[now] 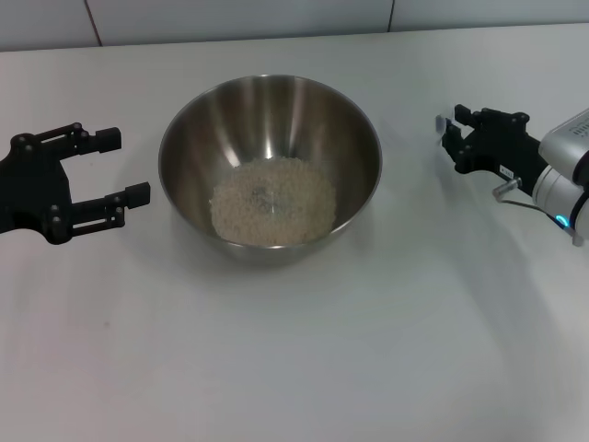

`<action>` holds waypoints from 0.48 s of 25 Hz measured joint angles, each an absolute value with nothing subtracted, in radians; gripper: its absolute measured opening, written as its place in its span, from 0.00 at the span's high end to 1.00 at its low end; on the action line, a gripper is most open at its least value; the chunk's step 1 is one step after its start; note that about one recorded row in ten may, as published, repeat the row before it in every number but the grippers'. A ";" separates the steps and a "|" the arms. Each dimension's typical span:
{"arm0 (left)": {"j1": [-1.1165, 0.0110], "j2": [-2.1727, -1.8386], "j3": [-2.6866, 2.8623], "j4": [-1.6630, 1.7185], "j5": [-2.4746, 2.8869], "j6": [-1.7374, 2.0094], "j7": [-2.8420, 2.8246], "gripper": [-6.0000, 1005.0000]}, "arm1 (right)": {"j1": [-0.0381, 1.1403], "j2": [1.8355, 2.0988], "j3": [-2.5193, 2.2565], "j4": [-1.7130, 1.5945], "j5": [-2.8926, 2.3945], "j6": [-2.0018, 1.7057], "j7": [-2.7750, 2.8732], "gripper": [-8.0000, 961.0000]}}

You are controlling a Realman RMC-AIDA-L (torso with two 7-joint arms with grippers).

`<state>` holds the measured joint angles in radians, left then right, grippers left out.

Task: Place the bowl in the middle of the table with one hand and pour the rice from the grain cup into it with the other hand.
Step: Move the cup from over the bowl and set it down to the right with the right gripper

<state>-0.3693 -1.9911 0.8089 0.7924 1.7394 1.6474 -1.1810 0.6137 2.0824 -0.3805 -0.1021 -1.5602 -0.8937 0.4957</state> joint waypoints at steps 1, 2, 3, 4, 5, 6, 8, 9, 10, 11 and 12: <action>-0.369 -1.991 0.809 0.792 1.739 1.647 -1.181 0.25 | 0.613 2.082 -0.382 -0.102 -1.563 -0.895 0.496 0.88; -0.369 -1.991 0.810 0.793 1.739 1.647 -1.181 0.25 | 0.613 2.082 -0.382 -0.102 -1.563 -0.895 0.496 0.85; -0.369 -1.991 0.810 0.793 1.739 1.647 -1.181 0.25 | 0.612 2.083 -0.383 -0.102 -1.564 -0.896 0.496 0.82; -0.370 -1.991 0.810 0.793 1.739 1.647 -1.181 0.25 | 0.611 2.083 -0.383 -0.102 -1.564 -0.899 0.496 0.79; -0.370 -1.991 0.810 0.793 1.739 1.647 -1.181 0.25 | 0.610 2.083 -0.384 -0.102 -1.564 -0.901 0.496 0.75; -0.370 -1.991 0.810 0.793 1.739 1.647 -1.181 0.25 | 0.607 2.082 -0.384 -0.102 -1.564 -0.909 0.496 0.70; -0.370 -1.991 0.810 0.794 1.739 1.648 -1.181 0.25 | 0.605 2.083 -0.384 -0.103 -1.564 -0.914 0.496 0.60; -0.370 -1.991 0.811 0.794 1.739 1.648 -1.182 0.25 | 0.603 2.082 -0.384 -0.104 -1.564 -0.918 0.495 0.55; -0.370 -1.991 0.811 0.794 1.739 1.648 -1.182 0.25 | 0.602 2.083 -0.384 -0.104 -1.564 -0.921 0.494 0.51; -0.370 -1.991 0.811 0.796 1.739 1.648 -1.182 0.25 | 0.596 2.083 -0.384 -0.107 -1.563 -0.931 0.492 0.46; -0.370 -1.991 0.811 0.796 1.739 1.648 -1.182 0.25 | 0.596 2.083 -0.384 -0.107 -1.563 -0.931 0.492 0.41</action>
